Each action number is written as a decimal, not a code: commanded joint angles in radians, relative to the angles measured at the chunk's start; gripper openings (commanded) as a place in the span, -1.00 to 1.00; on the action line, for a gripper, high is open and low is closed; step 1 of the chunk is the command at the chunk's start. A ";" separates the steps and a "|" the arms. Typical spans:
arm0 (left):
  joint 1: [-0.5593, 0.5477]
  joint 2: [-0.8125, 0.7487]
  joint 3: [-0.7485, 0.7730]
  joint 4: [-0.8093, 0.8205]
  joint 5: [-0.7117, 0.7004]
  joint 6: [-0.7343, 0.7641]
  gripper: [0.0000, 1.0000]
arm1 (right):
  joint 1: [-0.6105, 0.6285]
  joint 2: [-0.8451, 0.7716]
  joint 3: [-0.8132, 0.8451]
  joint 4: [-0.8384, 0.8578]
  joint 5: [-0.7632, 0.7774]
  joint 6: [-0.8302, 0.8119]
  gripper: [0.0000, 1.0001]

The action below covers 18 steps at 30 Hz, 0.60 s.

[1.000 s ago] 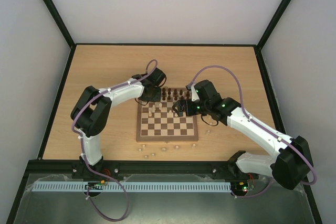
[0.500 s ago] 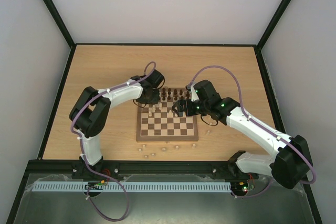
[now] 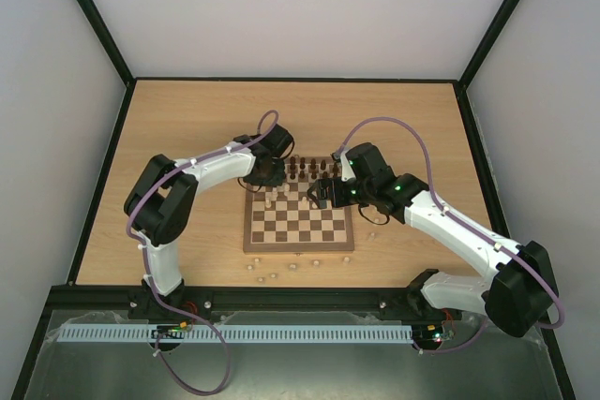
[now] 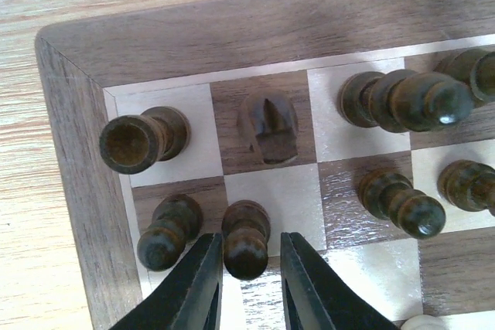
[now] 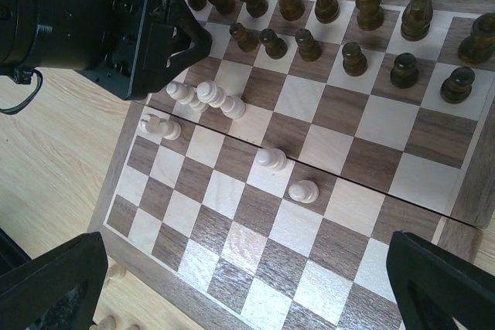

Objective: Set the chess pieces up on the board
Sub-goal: Place the chess piece on the chessboard.

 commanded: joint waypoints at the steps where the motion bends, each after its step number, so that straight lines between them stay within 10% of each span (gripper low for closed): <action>1: -0.010 -0.017 0.014 -0.013 0.020 0.001 -0.50 | 0.002 0.003 -0.014 -0.003 -0.015 0.004 0.99; 18: -0.015 0.020 0.052 0.003 0.035 0.005 -0.43 | 0.002 -0.002 -0.018 -0.002 -0.016 0.006 0.99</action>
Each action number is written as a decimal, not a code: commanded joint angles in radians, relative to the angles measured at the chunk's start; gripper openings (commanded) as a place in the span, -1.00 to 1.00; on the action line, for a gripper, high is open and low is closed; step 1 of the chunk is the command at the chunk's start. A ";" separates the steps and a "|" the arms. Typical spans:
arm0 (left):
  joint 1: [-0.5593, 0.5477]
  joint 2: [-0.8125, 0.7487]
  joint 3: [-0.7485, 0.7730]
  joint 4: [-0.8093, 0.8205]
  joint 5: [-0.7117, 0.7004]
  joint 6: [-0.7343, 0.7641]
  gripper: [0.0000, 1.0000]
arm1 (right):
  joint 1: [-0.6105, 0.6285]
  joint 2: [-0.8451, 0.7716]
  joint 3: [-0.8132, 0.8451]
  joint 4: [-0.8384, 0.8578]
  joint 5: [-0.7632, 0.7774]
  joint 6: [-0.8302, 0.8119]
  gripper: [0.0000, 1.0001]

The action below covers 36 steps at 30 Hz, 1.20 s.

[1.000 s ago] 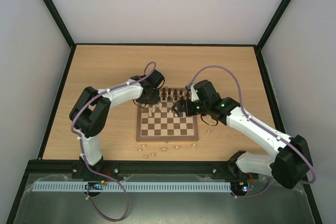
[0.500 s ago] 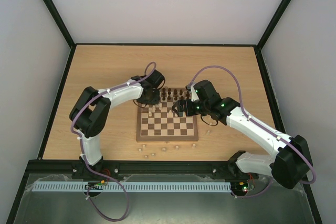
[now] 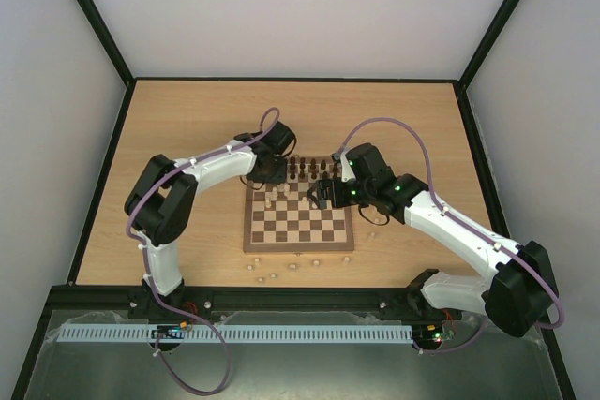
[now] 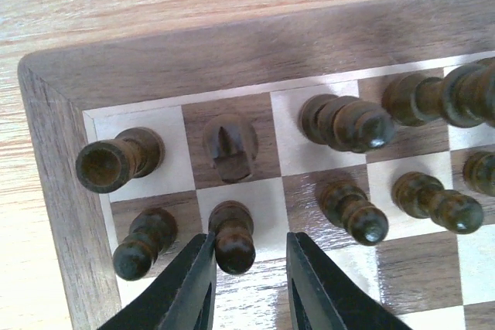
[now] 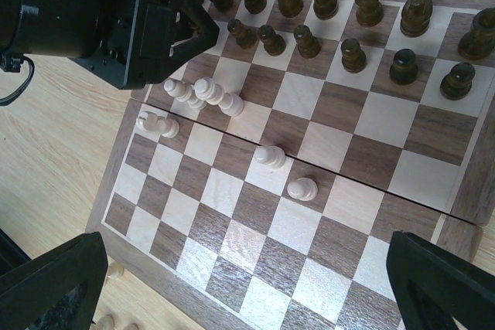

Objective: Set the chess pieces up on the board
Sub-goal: Place the chess piece on the chessboard, then pick up the chess piece from the chessboard.

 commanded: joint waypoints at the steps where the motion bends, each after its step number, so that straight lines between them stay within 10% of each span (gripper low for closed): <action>1: -0.009 0.022 0.033 -0.004 0.017 0.006 -0.42 | 0.001 -0.002 -0.014 -0.002 -0.017 0.005 1.00; 23: -0.018 -0.107 0.063 -0.059 -0.016 -0.005 -0.35 | 0.002 -0.004 -0.013 -0.003 -0.014 0.004 1.00; 36: -0.025 -0.563 -0.211 0.046 -0.013 0.023 0.51 | 0.002 0.037 0.033 -0.063 0.103 0.008 0.97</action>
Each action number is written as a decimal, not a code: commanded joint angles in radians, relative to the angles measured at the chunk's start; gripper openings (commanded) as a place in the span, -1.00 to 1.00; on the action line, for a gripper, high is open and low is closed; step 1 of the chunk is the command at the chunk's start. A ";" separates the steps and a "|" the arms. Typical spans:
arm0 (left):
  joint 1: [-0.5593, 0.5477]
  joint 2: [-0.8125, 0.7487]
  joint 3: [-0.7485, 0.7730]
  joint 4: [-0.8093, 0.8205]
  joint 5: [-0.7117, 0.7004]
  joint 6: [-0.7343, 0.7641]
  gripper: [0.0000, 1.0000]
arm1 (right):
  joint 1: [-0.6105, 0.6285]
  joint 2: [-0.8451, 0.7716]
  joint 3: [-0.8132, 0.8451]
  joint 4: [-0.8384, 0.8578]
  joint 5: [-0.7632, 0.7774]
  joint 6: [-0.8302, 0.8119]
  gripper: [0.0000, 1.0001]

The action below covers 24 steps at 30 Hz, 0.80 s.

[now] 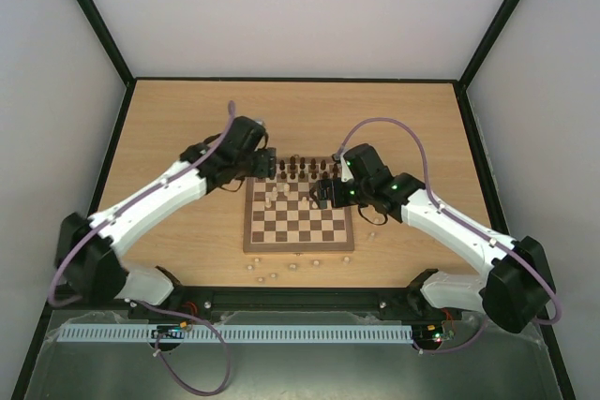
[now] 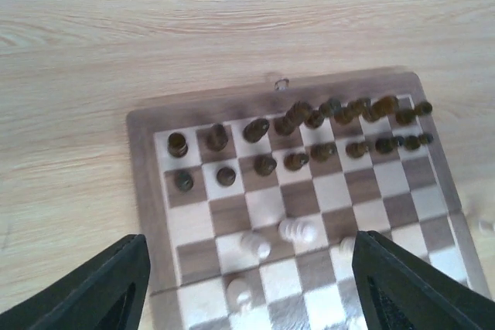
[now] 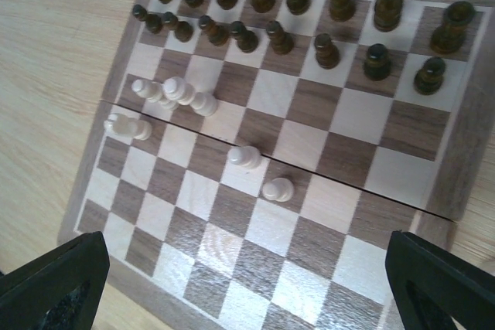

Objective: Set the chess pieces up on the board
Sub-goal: Pick up the chess piece from the chessboard.

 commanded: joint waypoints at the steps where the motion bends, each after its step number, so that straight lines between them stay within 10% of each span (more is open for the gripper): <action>1: -0.004 -0.181 -0.146 0.043 0.007 0.005 0.60 | 0.002 0.019 0.038 -0.067 0.080 0.009 0.97; 4: -0.004 -0.295 -0.225 0.052 0.011 -0.016 0.97 | 0.002 0.020 0.044 -0.083 0.121 0.011 0.97; 13: -0.004 -0.554 -0.399 0.072 0.052 -0.053 0.98 | 0.004 0.030 0.009 -0.107 0.145 0.057 1.00; 24: -0.008 -0.645 -0.510 0.168 0.090 -0.083 0.98 | 0.149 0.264 0.093 -0.119 0.201 0.095 0.23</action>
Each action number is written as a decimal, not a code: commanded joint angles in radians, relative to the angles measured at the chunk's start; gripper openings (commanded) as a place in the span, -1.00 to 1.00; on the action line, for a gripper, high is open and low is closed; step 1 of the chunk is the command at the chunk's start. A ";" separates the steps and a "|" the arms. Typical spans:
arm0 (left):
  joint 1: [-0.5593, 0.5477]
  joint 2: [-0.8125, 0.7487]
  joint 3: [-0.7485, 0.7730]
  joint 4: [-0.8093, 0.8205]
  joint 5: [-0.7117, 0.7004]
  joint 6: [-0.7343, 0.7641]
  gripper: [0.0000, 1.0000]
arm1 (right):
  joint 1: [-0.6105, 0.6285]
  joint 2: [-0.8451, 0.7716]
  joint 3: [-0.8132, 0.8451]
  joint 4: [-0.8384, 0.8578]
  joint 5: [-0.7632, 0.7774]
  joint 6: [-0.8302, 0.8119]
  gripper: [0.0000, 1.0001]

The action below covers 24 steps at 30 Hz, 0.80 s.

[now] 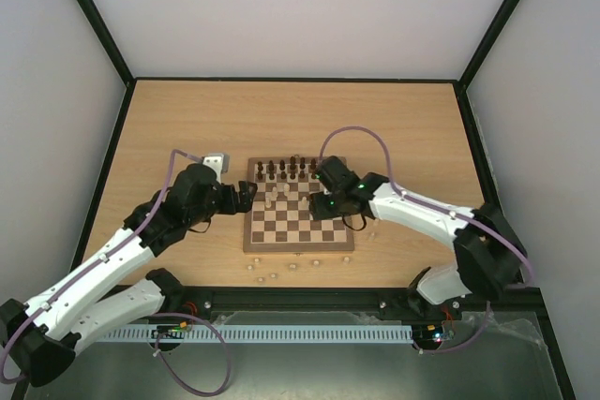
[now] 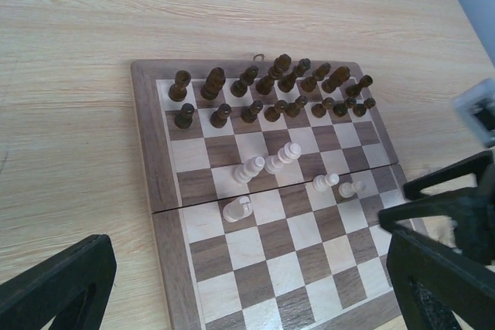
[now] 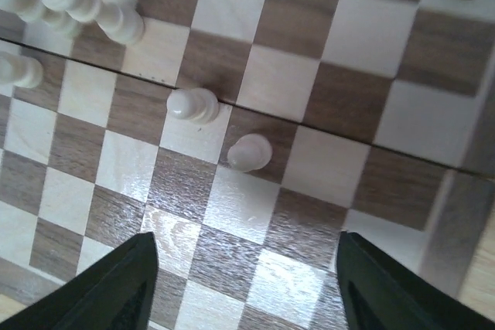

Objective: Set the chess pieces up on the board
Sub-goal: Pick up the chess piece from the chessboard.

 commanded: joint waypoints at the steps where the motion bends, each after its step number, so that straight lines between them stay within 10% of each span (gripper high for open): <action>1: -0.004 -0.017 -0.033 0.059 0.020 -0.018 0.98 | 0.033 0.092 0.066 -0.057 0.036 0.017 0.15; 24: -0.004 0.018 -0.059 0.085 0.009 -0.019 0.98 | 0.033 0.305 0.232 -0.161 0.115 -0.033 -0.48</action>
